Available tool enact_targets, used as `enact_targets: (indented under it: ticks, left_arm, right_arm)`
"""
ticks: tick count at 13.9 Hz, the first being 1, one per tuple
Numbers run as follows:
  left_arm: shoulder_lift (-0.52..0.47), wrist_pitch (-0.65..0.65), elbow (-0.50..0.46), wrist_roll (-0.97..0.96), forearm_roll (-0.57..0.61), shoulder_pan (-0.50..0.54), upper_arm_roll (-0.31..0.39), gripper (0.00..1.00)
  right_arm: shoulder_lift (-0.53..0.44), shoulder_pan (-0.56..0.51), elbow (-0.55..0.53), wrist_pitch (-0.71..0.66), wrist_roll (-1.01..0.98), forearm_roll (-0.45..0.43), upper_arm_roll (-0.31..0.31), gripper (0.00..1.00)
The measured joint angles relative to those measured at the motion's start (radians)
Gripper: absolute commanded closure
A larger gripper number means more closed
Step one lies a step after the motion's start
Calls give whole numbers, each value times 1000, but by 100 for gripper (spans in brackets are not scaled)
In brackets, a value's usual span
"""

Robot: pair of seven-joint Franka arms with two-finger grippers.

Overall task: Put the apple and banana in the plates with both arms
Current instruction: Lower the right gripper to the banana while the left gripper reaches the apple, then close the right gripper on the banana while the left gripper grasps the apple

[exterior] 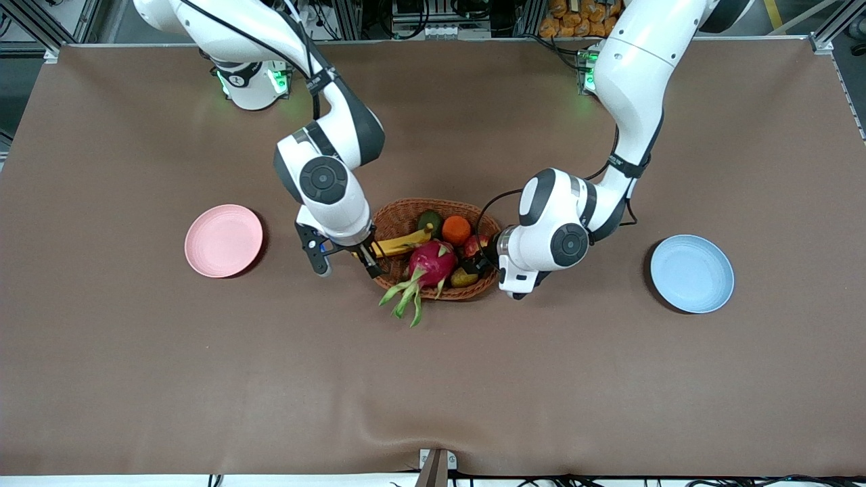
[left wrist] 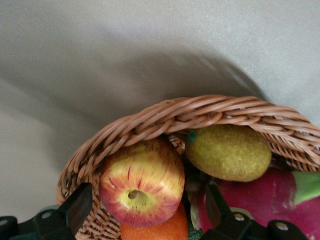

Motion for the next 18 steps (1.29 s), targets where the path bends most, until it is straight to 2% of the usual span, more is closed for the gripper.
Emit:
enact_targets:
  ticks: [4,7,9,13,14,15,17,18]
  left_arm:
    - [10,19,0,0,-8,-4,-1,1]
    - [16,22,0,0,-11,-11,-1,49]
    - [16,22,1,0,-11,-12,-1,66]
    - [13,12,10,0,-12,-9,0,70]
    - [7,-9,20,0,-13,-7,0,70]
    - [-7,-42,31,0,-13,-4,1,70]
    - [-53,-129,53,-1,-13,3,8,68]
    - [-81,-164,58,-1,-13,15,12,68]
  right_arm:
    - [25,27,0,11,31,1,0,0]
    - [53,31,0,25,31,3,0,0]
    - [72,34,0,35,31,3,1,0]
    - [106,56,0,52,31,4,1,0]
    - [110,60,0,53,31,4,1,7]
    - [112,64,0,53,31,4,1,25]
    - [113,68,0,53,31,4,1,71]
    - [113,68,0,53,31,4,1,86]
